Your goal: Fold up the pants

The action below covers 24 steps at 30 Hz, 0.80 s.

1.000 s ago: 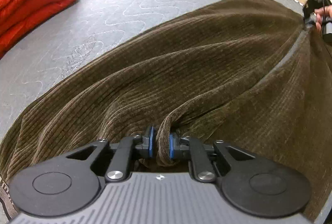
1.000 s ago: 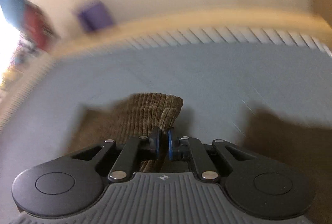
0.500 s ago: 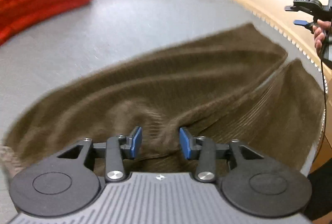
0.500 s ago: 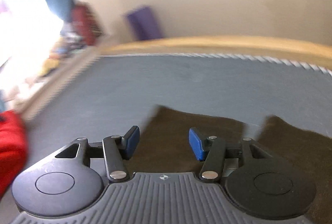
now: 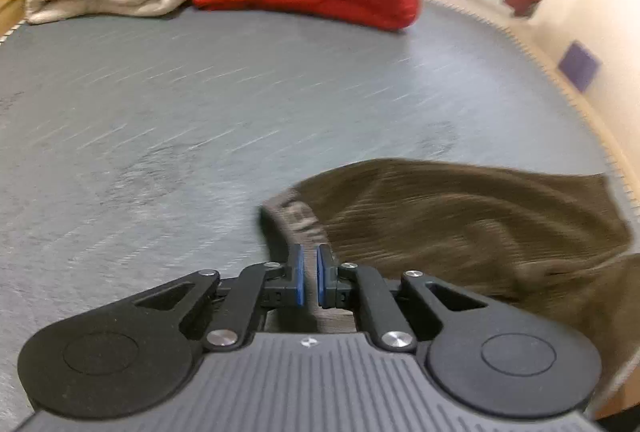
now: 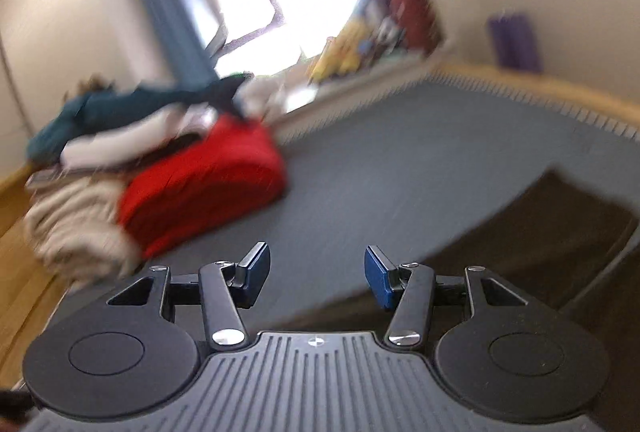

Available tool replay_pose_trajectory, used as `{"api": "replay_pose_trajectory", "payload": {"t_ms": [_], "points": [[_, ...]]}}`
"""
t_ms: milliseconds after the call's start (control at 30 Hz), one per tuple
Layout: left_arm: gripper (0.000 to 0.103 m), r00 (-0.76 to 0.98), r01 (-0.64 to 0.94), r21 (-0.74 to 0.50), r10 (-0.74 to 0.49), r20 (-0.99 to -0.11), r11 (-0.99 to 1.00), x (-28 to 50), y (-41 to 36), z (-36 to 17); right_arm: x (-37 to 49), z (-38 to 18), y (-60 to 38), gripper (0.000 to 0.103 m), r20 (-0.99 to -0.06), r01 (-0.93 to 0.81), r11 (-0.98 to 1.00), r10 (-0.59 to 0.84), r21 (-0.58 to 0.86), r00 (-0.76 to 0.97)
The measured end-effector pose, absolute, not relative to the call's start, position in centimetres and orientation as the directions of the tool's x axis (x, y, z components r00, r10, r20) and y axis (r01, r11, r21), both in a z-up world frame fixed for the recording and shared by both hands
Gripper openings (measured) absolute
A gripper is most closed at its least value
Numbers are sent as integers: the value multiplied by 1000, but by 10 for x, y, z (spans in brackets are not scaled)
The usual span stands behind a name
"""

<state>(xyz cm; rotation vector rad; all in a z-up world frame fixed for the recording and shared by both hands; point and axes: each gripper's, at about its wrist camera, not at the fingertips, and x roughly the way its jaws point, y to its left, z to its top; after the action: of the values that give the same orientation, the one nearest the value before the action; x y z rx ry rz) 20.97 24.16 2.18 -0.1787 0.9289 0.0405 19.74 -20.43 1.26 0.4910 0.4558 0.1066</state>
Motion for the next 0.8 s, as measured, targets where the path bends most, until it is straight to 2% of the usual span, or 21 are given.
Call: {"api": "replay_pose_trajectory", "payload": {"t_ms": [133, 333, 433, 500, 533, 633, 667, 700, 767, 800], "points": [[8, 563, -162, -132, -18, -826, 978, 232, 258, 0, 211, 2, -174, 55, -446, -9, 891, 236, 454, 863], [11, 511, -291, -209, -33, -859, 934, 264, 285, -35, 241, 13, -159, 55, -431, -36, 890, 255, 454, 866], [36, 511, -328, -251, -53, -858, 911, 276, 287, -47, 262, 11, -162, 55, -436, -12, 892, 232, 451, 870], [62, 505, -358, -293, -80, -859, 887, 287, 291, -57, 273, 9, -168, 55, -442, 3, 890, 224, 456, 869], [63, 493, -368, -314, -103, -864, 875, 292, 291, -64, 280, 7, -170, 55, -448, 15, 889, 216, 459, 868], [62, 445, -364, -287, -105, -889, 886, 303, 281, -77, 292, 3, -183, 55, -454, 59, 877, 188, 477, 871], [53, 448, -347, -289, -112, -887, 892, 305, 277, -76, 293, 0, -189, 55, -458, 77, 873, 176, 482, 871], [40, 447, -334, -272, -103, -889, 902, 308, 274, -74, 297, -3, -192, 55, -465, 96, 868, 165, 488, 870], [30, 452, -315, -247, -84, -888, 916, 310, 276, -66, 304, -5, -198, 55, -474, 122, 850, 162, 513, 866], [29, 475, -346, -259, -70, -877, 902, 307, 284, -59, 306, -6, -199, 55, -473, 125, 846, 162, 519, 866]]}}
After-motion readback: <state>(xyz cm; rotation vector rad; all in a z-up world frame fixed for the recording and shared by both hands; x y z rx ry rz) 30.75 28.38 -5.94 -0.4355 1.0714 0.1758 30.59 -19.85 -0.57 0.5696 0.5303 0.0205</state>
